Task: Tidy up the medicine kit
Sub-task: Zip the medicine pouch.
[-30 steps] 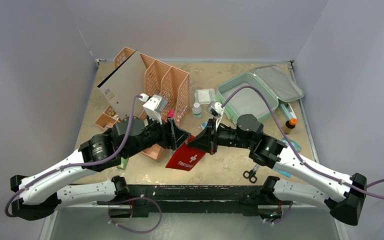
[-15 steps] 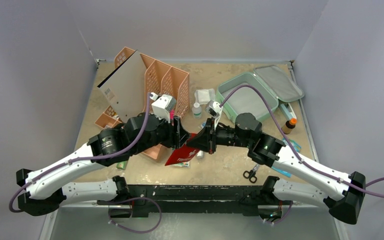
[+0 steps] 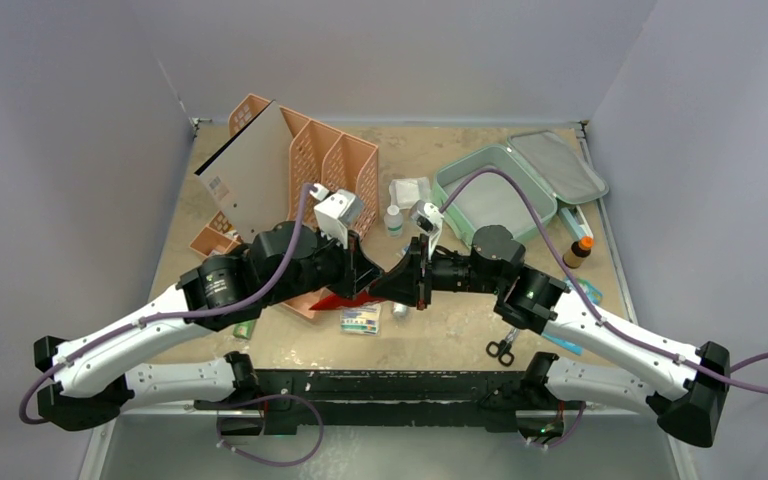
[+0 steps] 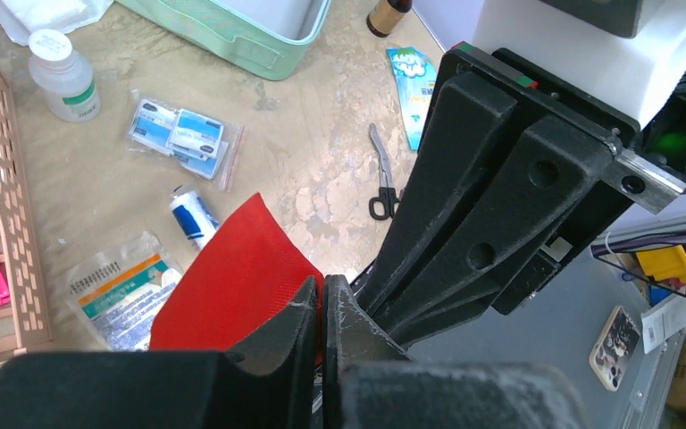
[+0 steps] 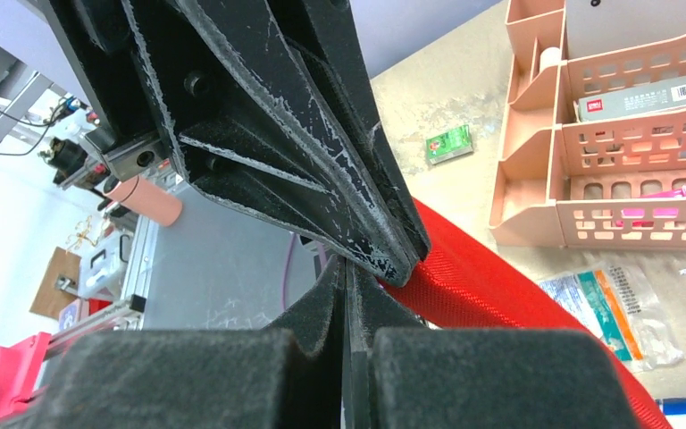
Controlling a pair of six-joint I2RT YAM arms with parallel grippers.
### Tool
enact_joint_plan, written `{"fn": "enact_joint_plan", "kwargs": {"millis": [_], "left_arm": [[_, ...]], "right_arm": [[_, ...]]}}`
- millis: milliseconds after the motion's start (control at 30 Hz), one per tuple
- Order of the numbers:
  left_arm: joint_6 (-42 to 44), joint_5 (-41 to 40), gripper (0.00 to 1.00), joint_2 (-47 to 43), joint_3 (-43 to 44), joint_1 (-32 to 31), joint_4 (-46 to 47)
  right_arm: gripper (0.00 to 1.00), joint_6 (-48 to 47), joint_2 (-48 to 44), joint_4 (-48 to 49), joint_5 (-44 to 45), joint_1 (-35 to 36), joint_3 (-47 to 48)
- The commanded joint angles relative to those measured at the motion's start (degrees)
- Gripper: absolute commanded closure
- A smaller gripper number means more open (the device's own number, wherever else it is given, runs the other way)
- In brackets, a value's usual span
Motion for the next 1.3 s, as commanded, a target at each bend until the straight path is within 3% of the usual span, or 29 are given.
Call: {"fn": "enact_joint_plan", "kwargs": {"millis": [0,200,400,533,800,1000,1267], "left_arm": [[1.7,2.6,1.00,-1.9,0.3,-0.3,2.4],[1.5,1.5,1.00,-8.3,-6.3,-0.3,11.1],[2.0,-6.4,1.00,-13.0,-8.2,-0.2,10.1],[-0.8,-10.5,1.00,-13.7,-9.8,-0.3,11.5],[-5.4,-13.7,1.00,-14.6,-12.9,-0.3,18.1],[-5.5,-14.7,1.00,-13.0,-10.9,-0.2,16.0],[-3.6,-11.6,1.00,-12.6,-12.2,-0.3,19.2]], "right_arm": [[1.00,1.1,0.5,3.1,0.8,-0.2,-0.4],[1.00,2.7,-0.6,5.2,2.7,-0.6,-5.2],[1.00,2.7,-4.4,-0.3,6.8,-1.3,-5.4],[0.70,0.4,-5.1,-2.2,9.5,-1.3,-2.3],[0.65,-5.9,-1.5,-8.4,9.8,-1.0,6.7],[0.56,-0.8,0.6,-3.7,7.7,-0.2,8.4],[0.55,1.9,3.8,-1.7,9.5,1.0,7.6]]}}
